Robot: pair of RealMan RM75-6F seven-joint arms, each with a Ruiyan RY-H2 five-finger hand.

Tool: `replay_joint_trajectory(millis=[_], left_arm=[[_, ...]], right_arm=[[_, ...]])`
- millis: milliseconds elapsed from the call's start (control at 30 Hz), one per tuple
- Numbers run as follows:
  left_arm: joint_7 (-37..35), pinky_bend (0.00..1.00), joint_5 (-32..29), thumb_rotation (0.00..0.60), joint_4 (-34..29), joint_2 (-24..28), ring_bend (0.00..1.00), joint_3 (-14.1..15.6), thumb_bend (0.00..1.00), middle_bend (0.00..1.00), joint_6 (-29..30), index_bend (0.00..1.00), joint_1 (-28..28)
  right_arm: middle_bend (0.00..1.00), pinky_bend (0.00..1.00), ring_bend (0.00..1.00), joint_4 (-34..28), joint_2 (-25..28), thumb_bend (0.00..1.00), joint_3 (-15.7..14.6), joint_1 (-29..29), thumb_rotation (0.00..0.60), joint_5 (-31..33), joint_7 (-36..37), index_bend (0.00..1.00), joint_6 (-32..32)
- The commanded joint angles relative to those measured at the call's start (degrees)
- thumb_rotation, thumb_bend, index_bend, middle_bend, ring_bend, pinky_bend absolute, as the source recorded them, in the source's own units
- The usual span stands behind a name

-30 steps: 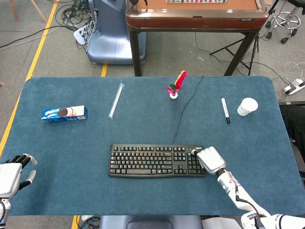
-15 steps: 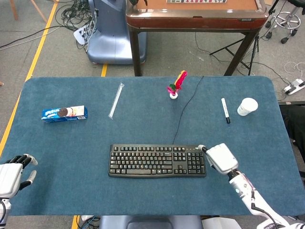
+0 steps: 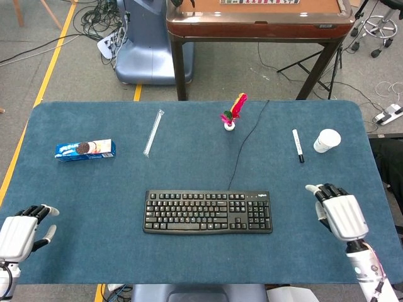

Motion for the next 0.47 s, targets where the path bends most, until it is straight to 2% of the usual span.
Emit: replay_joint_trajectory(millis=[33, 267, 467], left_arm=[[0.01, 0.51, 0.20, 0.600, 0.20, -0.31, 0.39, 0.26, 0.33, 0.45, -0.43, 0.42, -0.15], [0.78, 0.53, 0.55, 0.600, 0.47, -1.05, 0.39, 0.60, 0.33, 0.45, -1.04, 0.41, -0.45], [0.98, 0.56, -0.36, 0.600, 0.39, -1.20, 0.39, 0.51, 0.33, 0.45, -1.36, 0.41, -0.32]], right_arm=[[0.37, 0.51, 0.30, 3.31, 0.17, 0.70, 0.41, -2.61, 0.600, 0.36, 3.64, 0.29, 2.43], [0.37, 0.51, 0.30, 4.98, 0.83, 0.70, 1.72, -3.52, 0.600, 0.43, 6.45, 0.29, 2.85], [0.37, 0.51, 0.30, 5.48, 1.26, 0.70, 2.23, -3.01, 0.600, 1.48, 8.17, 0.29, -0.34]])
